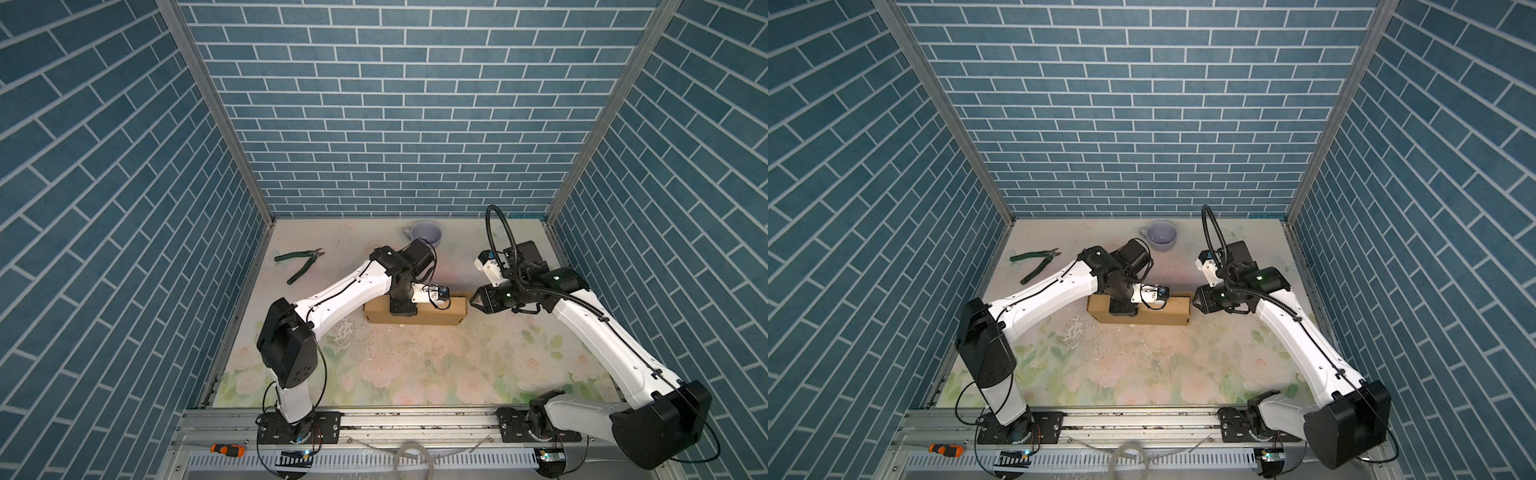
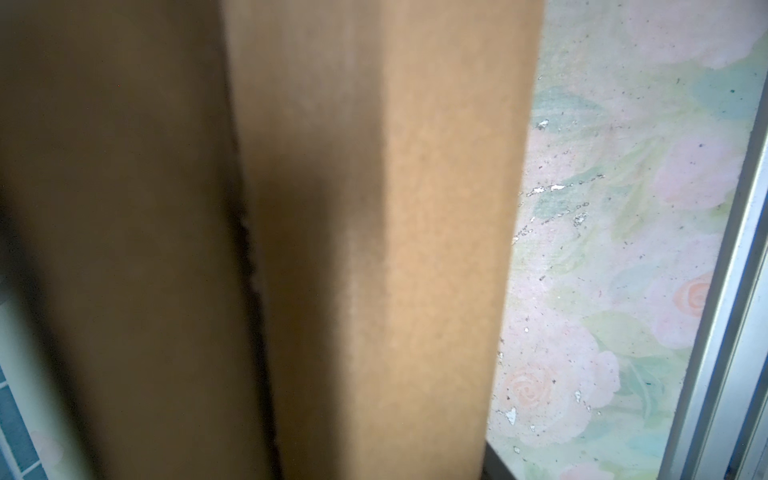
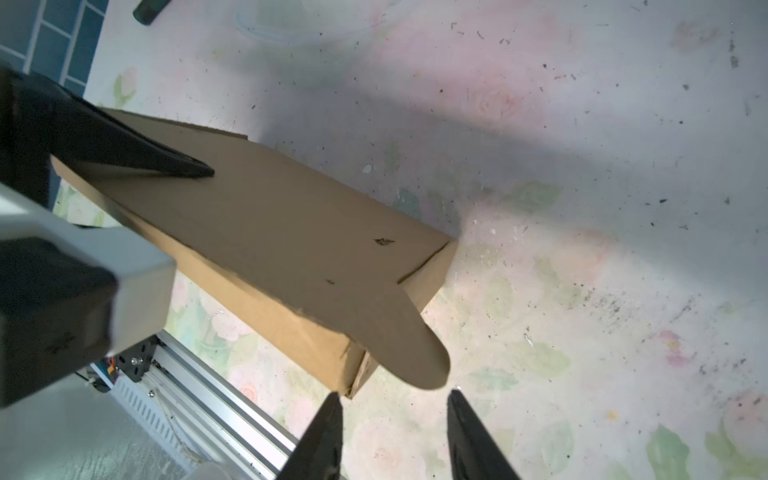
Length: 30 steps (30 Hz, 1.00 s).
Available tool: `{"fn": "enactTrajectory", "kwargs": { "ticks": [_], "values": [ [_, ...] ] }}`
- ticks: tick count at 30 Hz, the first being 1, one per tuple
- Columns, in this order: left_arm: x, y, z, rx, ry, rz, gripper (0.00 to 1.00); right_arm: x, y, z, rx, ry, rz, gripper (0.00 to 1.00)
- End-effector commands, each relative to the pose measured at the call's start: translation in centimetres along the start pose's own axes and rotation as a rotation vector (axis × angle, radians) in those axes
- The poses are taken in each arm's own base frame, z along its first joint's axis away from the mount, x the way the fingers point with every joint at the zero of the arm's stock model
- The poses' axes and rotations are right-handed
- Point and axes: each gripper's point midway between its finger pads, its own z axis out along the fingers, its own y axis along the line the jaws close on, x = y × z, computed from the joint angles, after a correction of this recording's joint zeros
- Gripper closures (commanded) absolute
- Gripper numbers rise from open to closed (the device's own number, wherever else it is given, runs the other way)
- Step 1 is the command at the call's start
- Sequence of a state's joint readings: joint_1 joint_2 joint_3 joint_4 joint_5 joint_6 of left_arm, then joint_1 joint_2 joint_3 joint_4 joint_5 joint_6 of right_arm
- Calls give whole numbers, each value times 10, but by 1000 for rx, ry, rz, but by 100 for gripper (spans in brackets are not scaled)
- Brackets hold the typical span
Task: Assemble paper box
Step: Turn over the paper box at the center of the table.
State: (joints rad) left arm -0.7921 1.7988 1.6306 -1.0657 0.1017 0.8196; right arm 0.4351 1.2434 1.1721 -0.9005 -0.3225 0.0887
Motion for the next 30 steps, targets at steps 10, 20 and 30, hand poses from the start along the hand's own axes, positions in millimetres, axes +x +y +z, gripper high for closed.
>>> {"fn": "enactTrajectory", "kwargs": {
  "ticks": [10,20,30],
  "values": [
    [7,-9,20,108,41,9,47,-26,-15,-9,132,-12,-177,67],
    [8,-3,25,103,47,6,47,-34,-3,4,48,1,-165,82],
    [6,4,30,95,49,7,44,-29,10,1,-18,77,7,100]
  ]
}}
